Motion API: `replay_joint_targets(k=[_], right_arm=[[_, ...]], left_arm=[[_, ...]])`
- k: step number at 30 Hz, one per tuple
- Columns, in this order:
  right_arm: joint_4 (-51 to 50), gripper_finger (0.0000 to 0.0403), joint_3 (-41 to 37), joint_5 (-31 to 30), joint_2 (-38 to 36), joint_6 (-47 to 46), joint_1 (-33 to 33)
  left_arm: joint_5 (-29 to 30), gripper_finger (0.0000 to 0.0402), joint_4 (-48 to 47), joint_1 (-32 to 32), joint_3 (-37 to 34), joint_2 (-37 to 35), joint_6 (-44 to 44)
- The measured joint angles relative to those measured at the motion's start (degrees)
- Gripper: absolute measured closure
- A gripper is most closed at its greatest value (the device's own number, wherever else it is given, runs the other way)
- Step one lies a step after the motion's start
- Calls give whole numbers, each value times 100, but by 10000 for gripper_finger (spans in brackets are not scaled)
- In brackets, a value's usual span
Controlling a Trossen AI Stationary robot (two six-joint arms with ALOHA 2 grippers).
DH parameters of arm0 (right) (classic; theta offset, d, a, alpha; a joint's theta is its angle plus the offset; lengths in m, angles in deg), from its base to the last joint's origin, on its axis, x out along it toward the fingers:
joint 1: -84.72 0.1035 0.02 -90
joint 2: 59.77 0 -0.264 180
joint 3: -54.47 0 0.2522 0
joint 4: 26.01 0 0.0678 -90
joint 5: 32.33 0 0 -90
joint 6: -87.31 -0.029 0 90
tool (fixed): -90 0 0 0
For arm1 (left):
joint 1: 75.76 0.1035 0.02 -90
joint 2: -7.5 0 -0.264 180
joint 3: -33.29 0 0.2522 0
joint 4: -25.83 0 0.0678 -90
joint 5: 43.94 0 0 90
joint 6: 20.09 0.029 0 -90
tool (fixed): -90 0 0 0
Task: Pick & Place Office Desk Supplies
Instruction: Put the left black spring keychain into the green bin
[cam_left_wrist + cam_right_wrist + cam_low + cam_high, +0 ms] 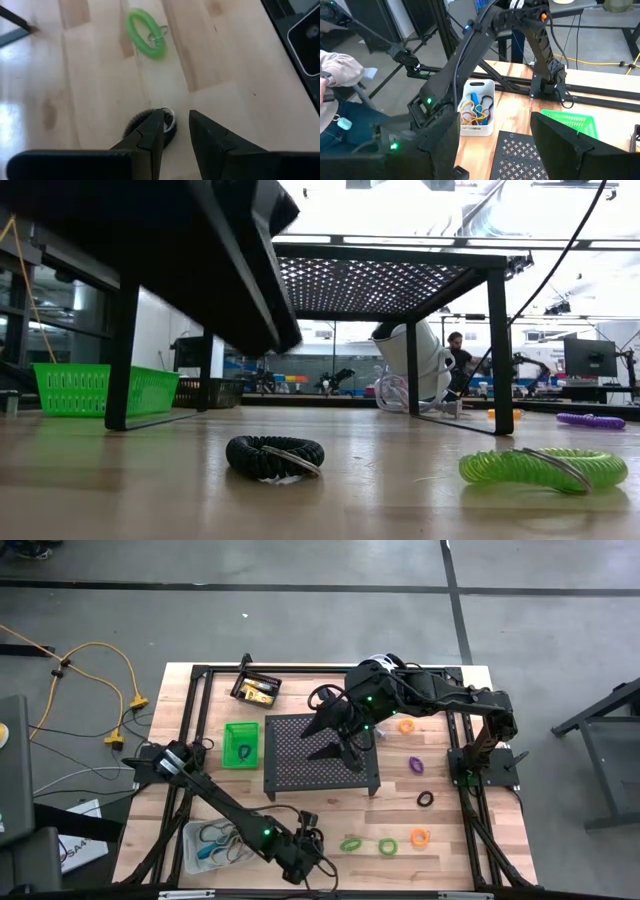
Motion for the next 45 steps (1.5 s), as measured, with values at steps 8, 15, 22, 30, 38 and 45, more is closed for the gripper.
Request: replay_joint_targets(k=[8,15,22,30,38,45], right_arm=[[37,172,0,0,0,1,1],[35,172,0,0,0,0,1],[32,172,0,0,0,0,1],[27,172,0,0,0,1,2],[29,172,0,2,0,0,2],[30,172,0,0,0,0,1]], left_arm=[[-91,315,-95,61,0,136,0],[-339,315,-139,143,-2,269,-71],[-309,315,-151,151,-2,282,-80],[-323,315,-151,164,-11,411,-85],[-379,315,-76,211,-11,433,-109],[-328,315,-72,214,-11,433,-171]])
